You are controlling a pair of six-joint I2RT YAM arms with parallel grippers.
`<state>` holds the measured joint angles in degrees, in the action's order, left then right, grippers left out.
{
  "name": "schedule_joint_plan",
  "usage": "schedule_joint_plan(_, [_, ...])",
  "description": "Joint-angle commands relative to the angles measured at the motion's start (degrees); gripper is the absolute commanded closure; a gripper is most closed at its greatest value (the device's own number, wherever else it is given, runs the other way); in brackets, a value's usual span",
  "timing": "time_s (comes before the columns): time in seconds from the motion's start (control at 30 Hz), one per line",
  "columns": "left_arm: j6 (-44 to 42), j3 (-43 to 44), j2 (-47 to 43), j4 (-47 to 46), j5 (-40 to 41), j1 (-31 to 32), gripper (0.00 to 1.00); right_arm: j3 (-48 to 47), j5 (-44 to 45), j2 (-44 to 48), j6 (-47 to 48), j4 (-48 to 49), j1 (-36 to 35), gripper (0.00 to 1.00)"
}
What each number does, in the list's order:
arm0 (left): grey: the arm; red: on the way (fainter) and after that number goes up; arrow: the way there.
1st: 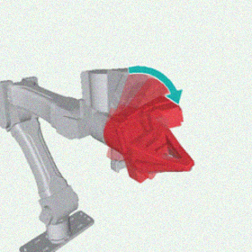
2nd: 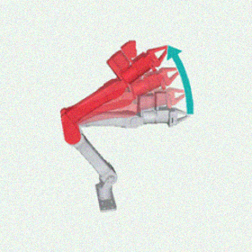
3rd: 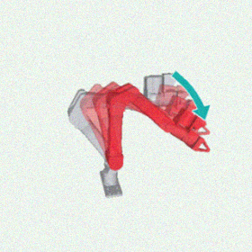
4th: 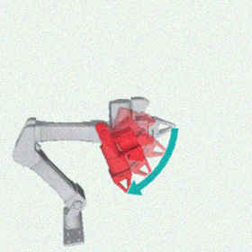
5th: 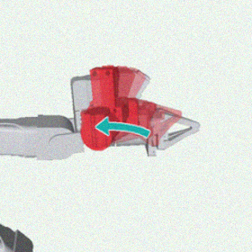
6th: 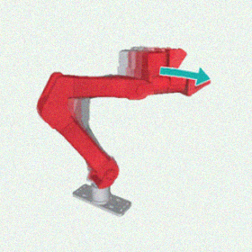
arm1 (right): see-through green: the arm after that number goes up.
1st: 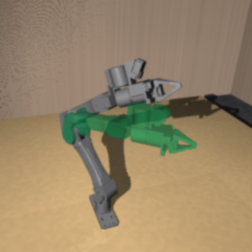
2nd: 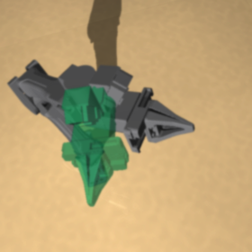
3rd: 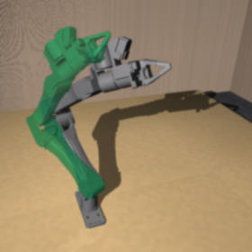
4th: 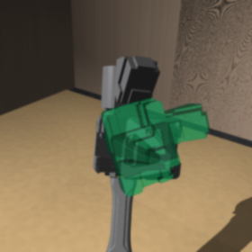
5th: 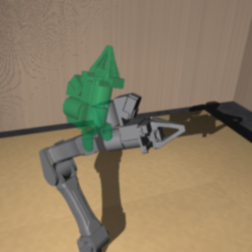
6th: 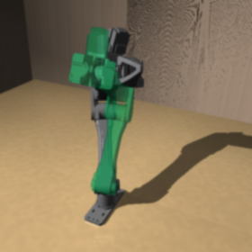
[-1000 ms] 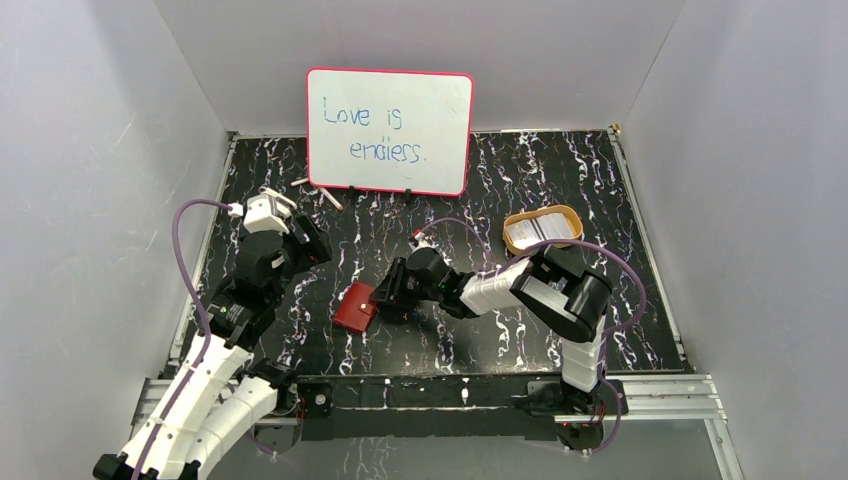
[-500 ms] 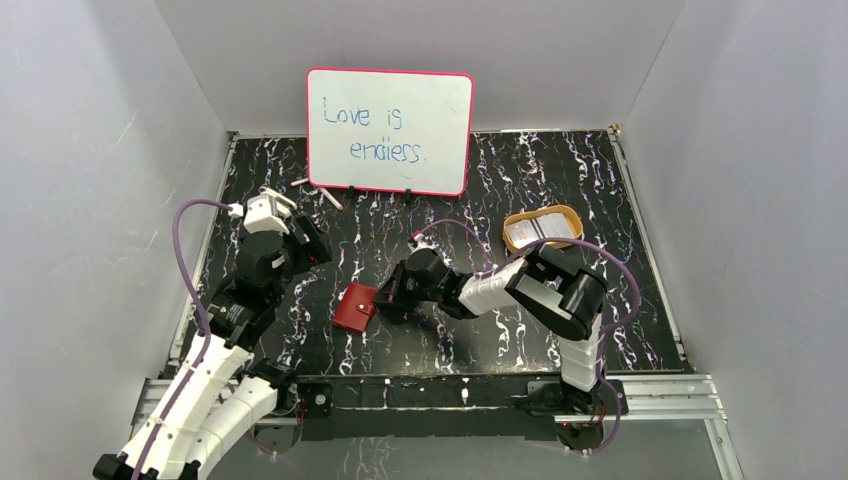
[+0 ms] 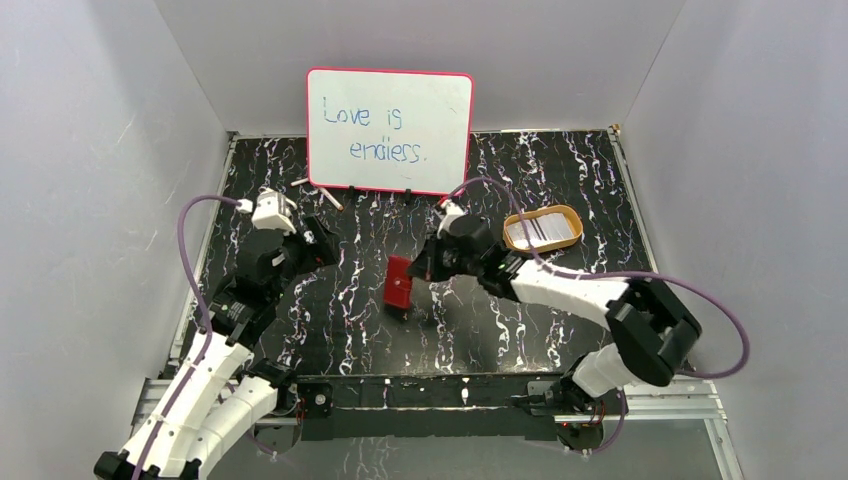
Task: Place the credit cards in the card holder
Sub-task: Adjust the card holder at the center of the board.
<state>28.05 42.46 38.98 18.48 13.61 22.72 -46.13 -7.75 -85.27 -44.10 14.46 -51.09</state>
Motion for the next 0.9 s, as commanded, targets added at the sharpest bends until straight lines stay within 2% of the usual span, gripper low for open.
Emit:
schedule_joint_plan(0.0, [-2.3,0.1,2.8,-4.1,-17.1,0.1,0.14,-3.4,-6.2,3.6,19.7,-21.5,4.9,1.00])
schedule_joint_plan(0.1, [-1.3,1.0,6.5,-3.9,-23.9,0.3,0.16,-3.5,-9.3,3.7,26.1,-28.2,6.9,1.00])
schedule_joint_plan(0.3, [6.9,3.0,14.9,-4.0,-37.7,1.7,0.20,-2.7,-16.2,0.8,30.1,-30.3,8.0,1.00])
schedule_joint_plan(0.4, [7.4,1.3,14.7,-4.3,-35.8,4.3,0.20,-3.5,-16.2,-1.5,30.5,-30.0,8.0,1.00])
schedule_joint_plan(0.57, [12.0,-5.8,13.5,-8.2,-33.7,7.2,0.19,-7.7,-10.7,-5.9,30.9,-30.7,8.1,1.00])
schedule_joint_plan(0.8, [19.3,-13.1,13.6,-13.6,-25.2,16.5,0.21,-8.2,-5.7,-6.4,28.6,-29.3,7.9,1.00])
schedule_joint_plan(0.83, [19.8,-13.7,13.2,-13.7,-24.0,17.0,0.21,-8.0,-4.9,-5.9,28.5,-29.5,7.9,0.98])
schedule_joint_plan(0.87, [20.0,-14.5,12.6,-13.8,-23.4,17.2,0.21,-7.7,-4.3,-5.3,28.4,-29.6,7.9,0.90])
